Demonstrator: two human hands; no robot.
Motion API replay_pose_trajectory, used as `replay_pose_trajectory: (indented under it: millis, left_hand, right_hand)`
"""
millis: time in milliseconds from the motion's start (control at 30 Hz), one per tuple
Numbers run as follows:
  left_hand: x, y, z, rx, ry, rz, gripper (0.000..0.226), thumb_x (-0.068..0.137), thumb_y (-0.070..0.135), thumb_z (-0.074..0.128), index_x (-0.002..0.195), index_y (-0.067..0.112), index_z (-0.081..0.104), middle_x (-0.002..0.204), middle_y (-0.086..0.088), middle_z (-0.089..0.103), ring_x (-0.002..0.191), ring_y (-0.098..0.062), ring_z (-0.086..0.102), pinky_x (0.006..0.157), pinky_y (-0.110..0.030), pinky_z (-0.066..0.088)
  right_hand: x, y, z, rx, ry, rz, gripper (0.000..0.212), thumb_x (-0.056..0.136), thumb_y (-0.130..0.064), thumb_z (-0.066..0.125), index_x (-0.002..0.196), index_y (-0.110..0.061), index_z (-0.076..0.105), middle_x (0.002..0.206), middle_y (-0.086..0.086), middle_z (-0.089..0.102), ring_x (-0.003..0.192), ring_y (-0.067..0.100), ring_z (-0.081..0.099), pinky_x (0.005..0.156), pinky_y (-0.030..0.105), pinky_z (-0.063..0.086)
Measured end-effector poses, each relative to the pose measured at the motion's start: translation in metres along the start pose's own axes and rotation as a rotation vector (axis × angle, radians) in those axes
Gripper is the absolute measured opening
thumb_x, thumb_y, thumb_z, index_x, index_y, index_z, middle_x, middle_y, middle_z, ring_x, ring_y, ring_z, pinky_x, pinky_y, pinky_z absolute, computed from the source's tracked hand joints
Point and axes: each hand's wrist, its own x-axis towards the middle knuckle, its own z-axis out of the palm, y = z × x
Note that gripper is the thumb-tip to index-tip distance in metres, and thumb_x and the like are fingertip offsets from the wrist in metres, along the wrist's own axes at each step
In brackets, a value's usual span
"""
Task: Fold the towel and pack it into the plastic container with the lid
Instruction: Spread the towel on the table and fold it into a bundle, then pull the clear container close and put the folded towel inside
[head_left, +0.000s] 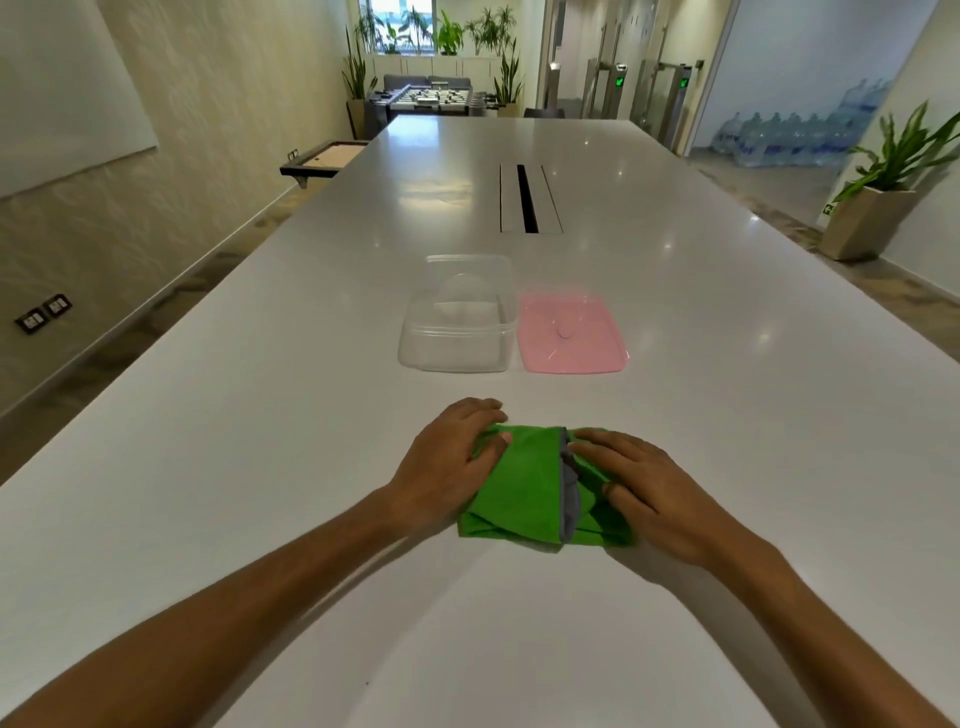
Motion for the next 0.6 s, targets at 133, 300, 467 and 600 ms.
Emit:
replay_pose_trajectory:
  millis: [133, 300, 467, 600]
  left_hand:
    - [0.014, -0.012, -0.013, -0.111, 0.234, -0.047, 0.03, 0.089, 0.029, 0.058, 0.114, 0.013, 0.066, 0.125, -0.003, 0.063, 0.117, -0.016, 0.056, 0.098, -0.025, 0.043]
    - [0.038, -0.027, -0.027, -0.286, 0.518, -0.213, 0.028, 0.093, 0.022, 0.057, 0.12, 0.016, 0.061, 0.131, 0.001, 0.059, 0.12, -0.014, 0.052, 0.095, -0.029, 0.047]
    - [0.062, -0.04, -0.041, -0.419, 0.6, -0.415, 0.032, 0.096, 0.029, 0.049, 0.125, 0.016, 0.056, 0.129, -0.005, 0.058, 0.118, -0.022, 0.053, 0.103, -0.038, 0.042]
    - [0.08, -0.047, -0.048, -0.491, 0.643, -0.513, 0.033, 0.097, 0.029, 0.046, 0.125, 0.014, 0.056, 0.127, -0.008, 0.059, 0.116, -0.024, 0.053, 0.1, -0.034, 0.042]
  right_hand:
    - [0.006, 0.0, -0.007, 0.014, 0.037, 0.026, 0.061, 0.082, -0.037, 0.027, 0.139, -0.025, 0.044, 0.147, -0.004, 0.041, 0.133, 0.014, 0.038, 0.111, 0.038, 0.03]
    - [0.034, 0.002, -0.018, 0.102, 0.074, 0.04, 0.049, 0.09, -0.035, 0.036, 0.137, -0.027, 0.045, 0.145, -0.005, 0.043, 0.132, 0.01, 0.038, 0.11, 0.029, 0.03]
    - [0.081, 0.009, -0.033, 0.134, 0.11, 0.053, 0.046, 0.093, -0.034, 0.041, 0.138, -0.025, 0.044, 0.144, -0.002, 0.044, 0.13, 0.017, 0.042, 0.104, 0.033, 0.035]
    - [0.124, 0.007, -0.044, 0.173, 0.122, 0.073, 0.04, 0.098, -0.024, 0.045, 0.138, -0.019, 0.043, 0.145, 0.005, 0.044, 0.125, 0.025, 0.048, 0.105, 0.039, 0.037]
